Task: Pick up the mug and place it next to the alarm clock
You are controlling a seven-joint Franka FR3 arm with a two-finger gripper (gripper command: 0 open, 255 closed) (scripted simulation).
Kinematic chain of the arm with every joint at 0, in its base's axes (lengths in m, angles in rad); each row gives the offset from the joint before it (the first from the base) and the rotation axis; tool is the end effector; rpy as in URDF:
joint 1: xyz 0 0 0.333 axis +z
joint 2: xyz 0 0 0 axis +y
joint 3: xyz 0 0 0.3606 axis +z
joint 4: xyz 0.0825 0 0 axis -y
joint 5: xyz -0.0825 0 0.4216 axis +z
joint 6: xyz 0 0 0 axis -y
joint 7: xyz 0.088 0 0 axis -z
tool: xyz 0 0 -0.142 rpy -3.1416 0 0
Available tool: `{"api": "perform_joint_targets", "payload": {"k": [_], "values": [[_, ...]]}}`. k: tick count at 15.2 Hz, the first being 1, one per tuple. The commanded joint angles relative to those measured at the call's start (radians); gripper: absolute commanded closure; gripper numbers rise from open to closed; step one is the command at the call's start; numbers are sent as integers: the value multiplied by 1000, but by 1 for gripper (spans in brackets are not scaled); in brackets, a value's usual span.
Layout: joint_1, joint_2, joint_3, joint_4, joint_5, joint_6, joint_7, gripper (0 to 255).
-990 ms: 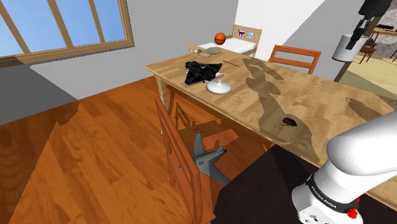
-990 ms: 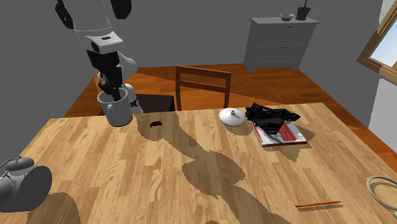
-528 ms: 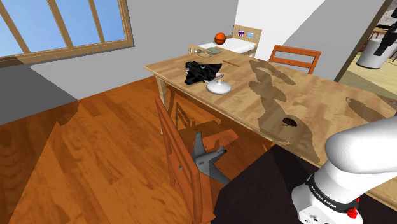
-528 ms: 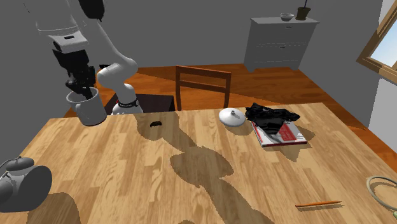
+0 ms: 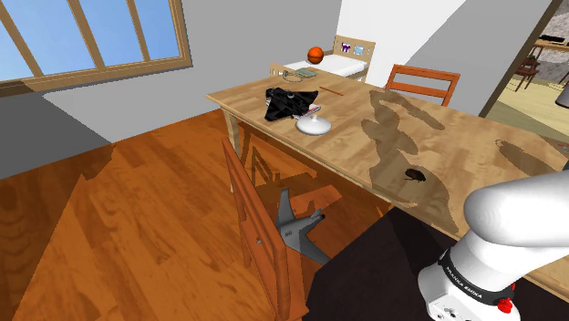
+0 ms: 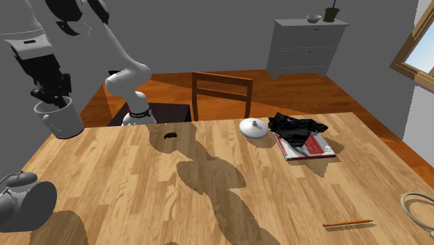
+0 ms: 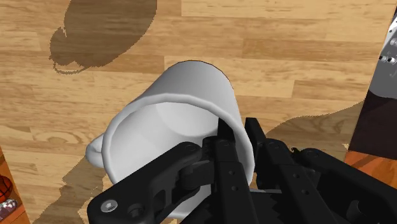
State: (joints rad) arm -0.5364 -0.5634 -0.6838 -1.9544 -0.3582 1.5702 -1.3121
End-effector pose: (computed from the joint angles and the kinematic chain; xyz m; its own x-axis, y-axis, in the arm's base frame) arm 0.0298 -0.4566 0.6422 0.9891 0.1473 0.0043 0.1467 -0.9868 0.0681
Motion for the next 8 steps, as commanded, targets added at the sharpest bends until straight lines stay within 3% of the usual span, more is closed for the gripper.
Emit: {"api": "perform_joint_targets", "payload": {"k": [1,8], "values": [[-20,-29,-22,-3,-24,-13,-42,255],[-57,-62,-135,46,-86,-40,-197,255]]}}
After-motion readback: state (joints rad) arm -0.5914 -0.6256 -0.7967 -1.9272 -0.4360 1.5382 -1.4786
